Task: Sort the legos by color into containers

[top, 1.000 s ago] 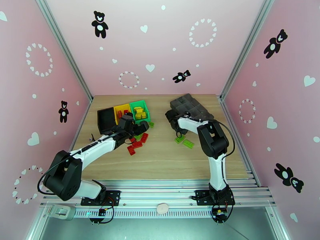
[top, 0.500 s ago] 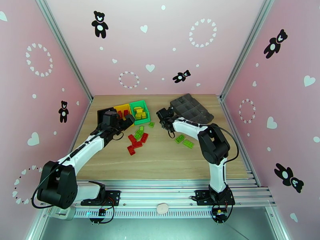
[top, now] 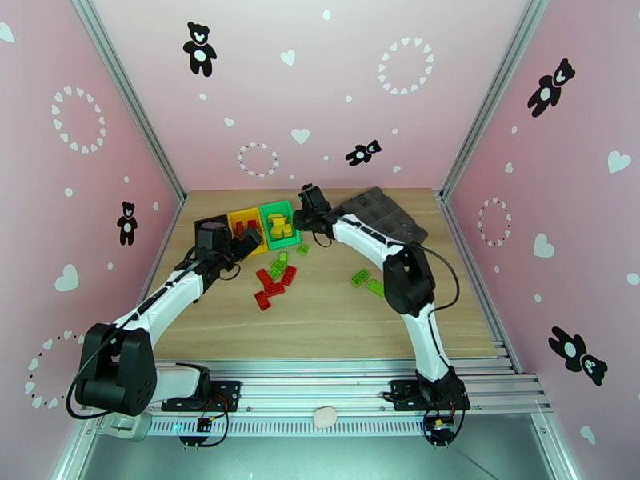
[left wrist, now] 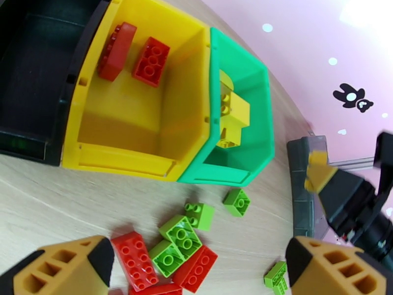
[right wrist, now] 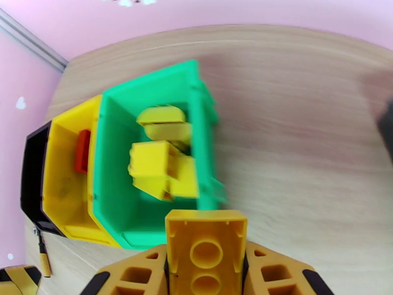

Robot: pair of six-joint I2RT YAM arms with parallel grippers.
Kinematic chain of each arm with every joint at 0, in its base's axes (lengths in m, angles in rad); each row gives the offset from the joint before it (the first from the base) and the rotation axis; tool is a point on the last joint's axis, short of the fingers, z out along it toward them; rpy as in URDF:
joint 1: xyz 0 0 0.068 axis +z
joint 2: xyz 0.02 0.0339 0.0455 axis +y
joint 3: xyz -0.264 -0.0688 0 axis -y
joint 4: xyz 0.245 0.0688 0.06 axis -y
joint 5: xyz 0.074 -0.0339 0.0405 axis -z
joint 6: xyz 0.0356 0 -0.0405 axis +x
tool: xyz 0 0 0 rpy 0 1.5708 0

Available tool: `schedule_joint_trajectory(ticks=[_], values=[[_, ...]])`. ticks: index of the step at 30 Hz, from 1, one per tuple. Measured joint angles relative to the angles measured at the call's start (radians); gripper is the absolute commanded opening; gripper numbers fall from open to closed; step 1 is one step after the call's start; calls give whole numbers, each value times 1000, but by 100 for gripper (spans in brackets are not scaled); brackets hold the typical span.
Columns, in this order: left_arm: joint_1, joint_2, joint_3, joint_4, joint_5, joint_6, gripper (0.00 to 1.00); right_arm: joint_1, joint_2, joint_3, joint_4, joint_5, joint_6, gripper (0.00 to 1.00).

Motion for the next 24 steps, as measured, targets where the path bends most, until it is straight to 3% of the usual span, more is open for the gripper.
schedule_joint_trajectory(ticks=[11, 13, 18, 21, 24], values=[[12, -4, -53, 0, 0, 0, 98, 0, 226, 342, -84, -69, -22, 29], [12, -5, -53, 0, 0, 0, 98, 0, 252, 385, -90, -77, -21, 38], [12, -18, -57, -3, 0, 0, 98, 0, 294, 457, -93, -92, -22, 74], [12, -26, -61, -14, 0, 4, 98, 0, 294, 459, -97, -97, -19, 84], [9, -32, -64, -27, -3, 10, 98, 0, 294, 460, -99, -99, -21, 85]])
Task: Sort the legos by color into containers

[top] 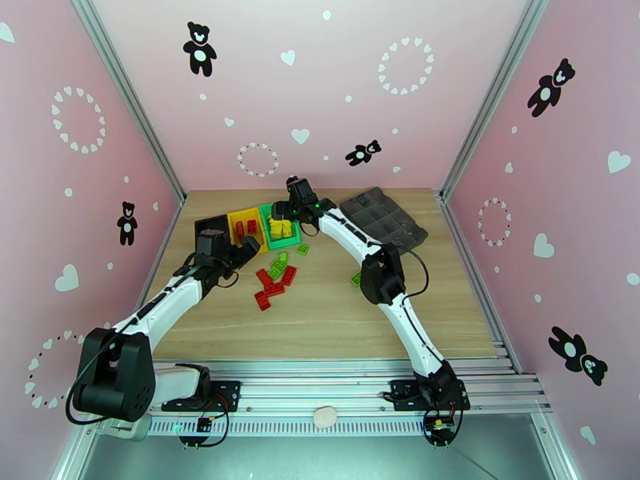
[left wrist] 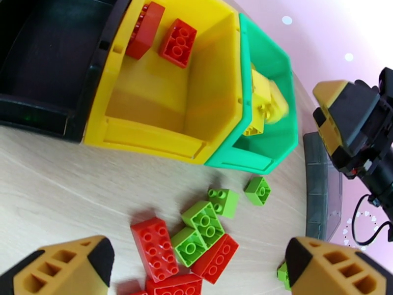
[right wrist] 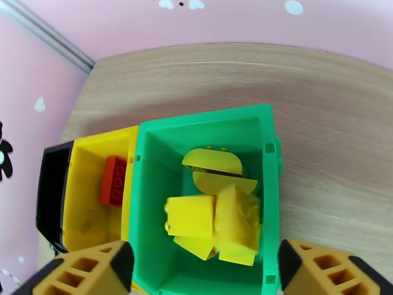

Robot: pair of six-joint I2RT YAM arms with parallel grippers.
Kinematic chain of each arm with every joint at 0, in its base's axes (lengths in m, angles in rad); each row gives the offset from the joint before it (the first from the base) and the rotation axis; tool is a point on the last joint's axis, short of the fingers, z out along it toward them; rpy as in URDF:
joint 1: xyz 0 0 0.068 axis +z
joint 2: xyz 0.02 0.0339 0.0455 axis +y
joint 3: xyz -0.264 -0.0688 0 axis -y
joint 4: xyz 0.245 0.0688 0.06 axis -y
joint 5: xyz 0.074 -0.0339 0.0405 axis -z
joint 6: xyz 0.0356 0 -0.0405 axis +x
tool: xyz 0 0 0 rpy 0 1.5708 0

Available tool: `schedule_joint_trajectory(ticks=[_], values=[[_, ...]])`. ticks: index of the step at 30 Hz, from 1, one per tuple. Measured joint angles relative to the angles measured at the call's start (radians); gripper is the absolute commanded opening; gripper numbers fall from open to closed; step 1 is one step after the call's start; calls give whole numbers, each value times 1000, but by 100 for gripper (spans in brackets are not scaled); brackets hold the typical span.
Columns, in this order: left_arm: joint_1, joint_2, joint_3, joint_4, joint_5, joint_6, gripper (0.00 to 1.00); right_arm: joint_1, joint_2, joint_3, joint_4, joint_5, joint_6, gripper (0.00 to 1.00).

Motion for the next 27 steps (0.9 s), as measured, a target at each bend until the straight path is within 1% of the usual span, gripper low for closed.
schedule_joint_trajectory(ticks=[4, 7, 10, 14, 18, 20, 21, 23, 27], values=[[-35, -6, 0, -32, -34, 13, 98, 0, -2, -4, -7, 0, -5, 84], [-89, -6, 0, -61, -71, 24, 96, 0, -40, -74, -4, 9, -8, 82], [-130, -5, 0, -80, -103, 31, 94, 1, -119, -198, 8, 25, -9, 81], [-168, -5, 0, -112, -156, 42, 91, 2, -295, -444, 87, 65, -10, 82], [-204, 0, 0, -146, -209, 58, 82, 2, -458, -626, 163, 101, -19, 81], [-219, 6, 0, -161, -231, 63, 80, 2, -513, -678, 174, 107, -38, 77], [-229, 12, 0, -169, -243, 65, 79, 2, -538, -703, 176, 106, -47, 75], [-250, 19, 0, -186, -265, 68, 80, 2, -583, -770, 197, 97, -63, 75], [-308, 20, -6, -226, -310, 59, 84, 2, -703, -1015, 271, 64, -90, 80]])
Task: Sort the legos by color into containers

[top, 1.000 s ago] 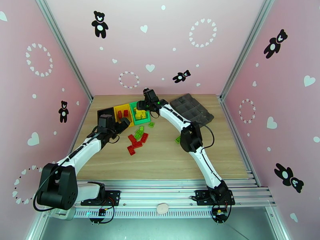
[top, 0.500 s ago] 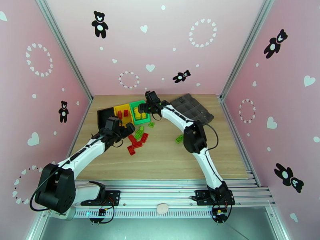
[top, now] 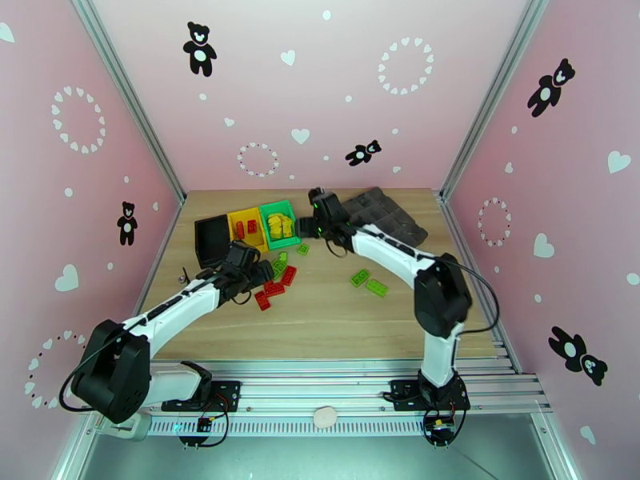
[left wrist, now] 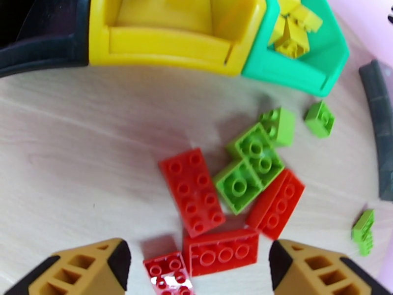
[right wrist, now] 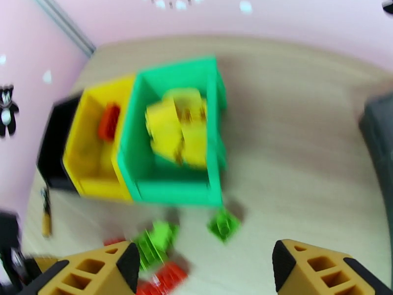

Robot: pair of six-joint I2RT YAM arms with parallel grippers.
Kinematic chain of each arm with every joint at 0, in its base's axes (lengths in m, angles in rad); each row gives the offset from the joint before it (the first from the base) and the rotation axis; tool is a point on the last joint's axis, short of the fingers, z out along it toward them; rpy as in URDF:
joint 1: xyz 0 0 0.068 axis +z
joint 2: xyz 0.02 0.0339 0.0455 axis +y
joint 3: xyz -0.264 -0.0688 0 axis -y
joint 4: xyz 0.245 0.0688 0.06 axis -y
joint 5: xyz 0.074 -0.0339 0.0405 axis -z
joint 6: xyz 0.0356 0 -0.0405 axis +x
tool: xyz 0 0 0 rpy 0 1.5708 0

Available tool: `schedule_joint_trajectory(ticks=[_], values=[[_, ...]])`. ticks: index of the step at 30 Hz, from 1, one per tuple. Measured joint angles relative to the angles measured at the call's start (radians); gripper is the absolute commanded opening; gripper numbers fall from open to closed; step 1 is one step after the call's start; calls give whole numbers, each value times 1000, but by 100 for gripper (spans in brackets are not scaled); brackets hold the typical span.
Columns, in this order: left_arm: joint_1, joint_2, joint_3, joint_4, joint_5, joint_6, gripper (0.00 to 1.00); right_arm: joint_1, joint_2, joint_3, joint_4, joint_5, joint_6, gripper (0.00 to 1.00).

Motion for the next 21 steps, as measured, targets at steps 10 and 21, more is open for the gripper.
schedule_joint_trajectory(ticks=[10, 21], values=[[-161, -55, -100, -113, -104, -93, 80, 34, -193, -373, 94, -34, -16, 78], [-202, -8, -138, -103, -126, -143, 68, 43, -269, -510, 174, -39, 23, 75]])
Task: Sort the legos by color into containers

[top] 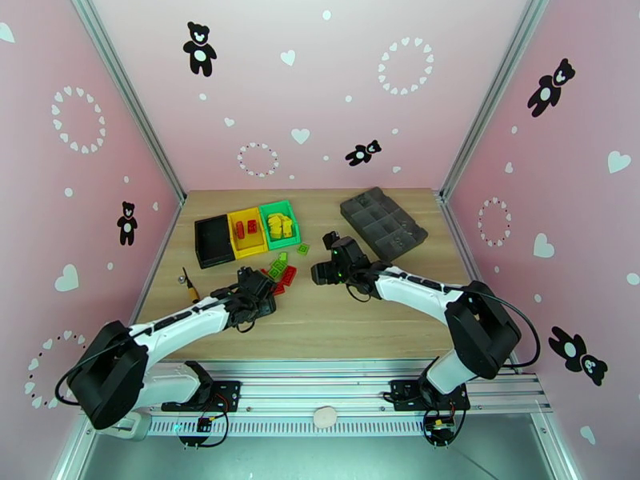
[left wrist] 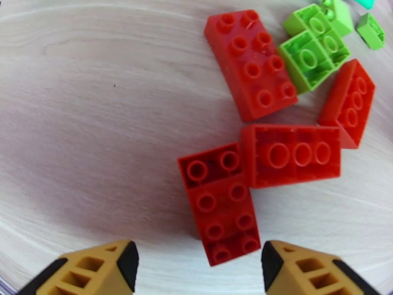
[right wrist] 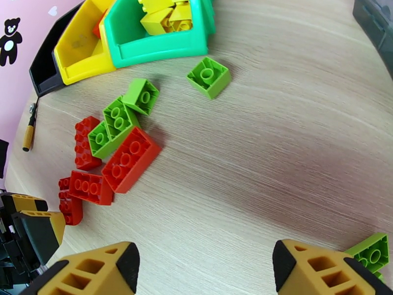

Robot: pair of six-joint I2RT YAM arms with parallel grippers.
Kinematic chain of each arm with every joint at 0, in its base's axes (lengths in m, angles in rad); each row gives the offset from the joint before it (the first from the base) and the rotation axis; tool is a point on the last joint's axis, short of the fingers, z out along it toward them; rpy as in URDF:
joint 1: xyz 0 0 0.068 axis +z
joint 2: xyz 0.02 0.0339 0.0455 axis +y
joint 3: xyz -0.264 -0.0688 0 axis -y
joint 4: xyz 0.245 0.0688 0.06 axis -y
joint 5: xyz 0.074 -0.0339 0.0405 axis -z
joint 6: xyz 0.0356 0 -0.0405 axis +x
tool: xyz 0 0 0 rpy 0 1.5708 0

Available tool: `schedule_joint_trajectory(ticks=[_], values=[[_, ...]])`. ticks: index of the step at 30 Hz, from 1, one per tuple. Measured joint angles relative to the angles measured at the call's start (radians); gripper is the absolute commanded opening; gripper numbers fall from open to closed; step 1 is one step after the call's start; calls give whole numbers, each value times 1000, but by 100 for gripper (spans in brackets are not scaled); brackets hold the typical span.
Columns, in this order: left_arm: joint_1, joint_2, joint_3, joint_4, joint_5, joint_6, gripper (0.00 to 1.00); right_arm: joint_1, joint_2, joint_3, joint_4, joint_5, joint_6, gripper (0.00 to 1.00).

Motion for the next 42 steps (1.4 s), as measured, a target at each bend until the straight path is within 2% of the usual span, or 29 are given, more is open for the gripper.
schedule_joint_trajectory(ticks=[9, 14, 26, 35, 42], values=[[-11, 103, 27, 21, 0, 1, 67, 0, -1, -10, 14, 0, 14, 75], [-26, 107, 58, 21, -9, 4, 70, 0, 0, -12, 14, -1, 23, 75], [-23, 126, 111, -11, -66, 29, 68, 0, -1, -12, 13, 6, 33, 75], [6, 132, 104, -29, -75, 38, 65, 0, -21, -12, 12, 25, 33, 75], [64, 124, 66, -28, -74, 47, 65, 0, -25, -12, 12, 19, 34, 74]])
